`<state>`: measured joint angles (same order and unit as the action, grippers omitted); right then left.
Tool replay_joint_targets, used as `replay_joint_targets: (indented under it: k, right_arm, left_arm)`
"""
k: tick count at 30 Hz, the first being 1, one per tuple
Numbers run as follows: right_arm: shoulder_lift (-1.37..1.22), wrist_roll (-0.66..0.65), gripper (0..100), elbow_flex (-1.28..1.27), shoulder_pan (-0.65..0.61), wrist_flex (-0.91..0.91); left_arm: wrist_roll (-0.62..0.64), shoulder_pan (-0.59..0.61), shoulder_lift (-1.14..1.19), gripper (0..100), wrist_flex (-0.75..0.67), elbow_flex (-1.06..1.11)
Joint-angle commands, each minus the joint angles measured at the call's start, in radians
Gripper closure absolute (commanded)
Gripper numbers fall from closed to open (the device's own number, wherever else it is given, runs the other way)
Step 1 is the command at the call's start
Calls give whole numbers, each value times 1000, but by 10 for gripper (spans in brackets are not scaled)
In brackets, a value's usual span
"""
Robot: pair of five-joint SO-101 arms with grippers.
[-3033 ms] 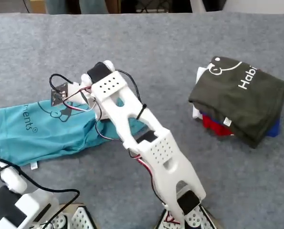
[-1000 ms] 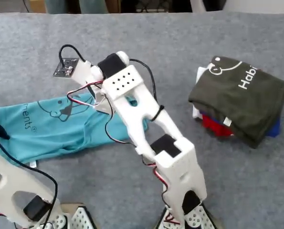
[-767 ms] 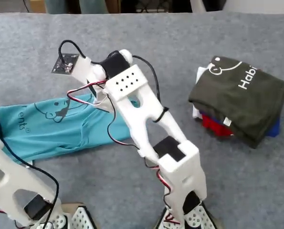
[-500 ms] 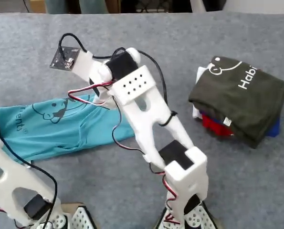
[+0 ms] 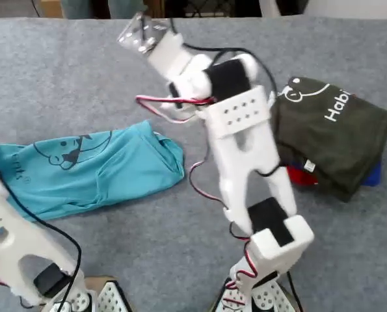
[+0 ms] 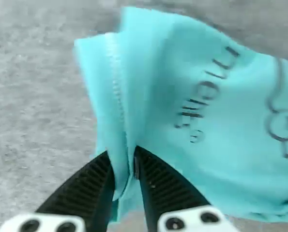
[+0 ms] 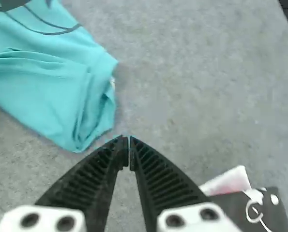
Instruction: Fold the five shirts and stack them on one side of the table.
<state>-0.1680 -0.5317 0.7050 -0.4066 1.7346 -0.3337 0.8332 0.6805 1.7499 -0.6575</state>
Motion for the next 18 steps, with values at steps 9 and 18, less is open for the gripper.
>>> replay_joint_targets:
  k: [9, 18]
  right_arm:
    - [120, -2, 984, 18, 124, 26]
    - [117, -2, 984, 18, 137, 26]
  left_arm:
    - [152, -395, -304, 971, 11, 197]
    - [192, -383, -301, 970, 8, 243]
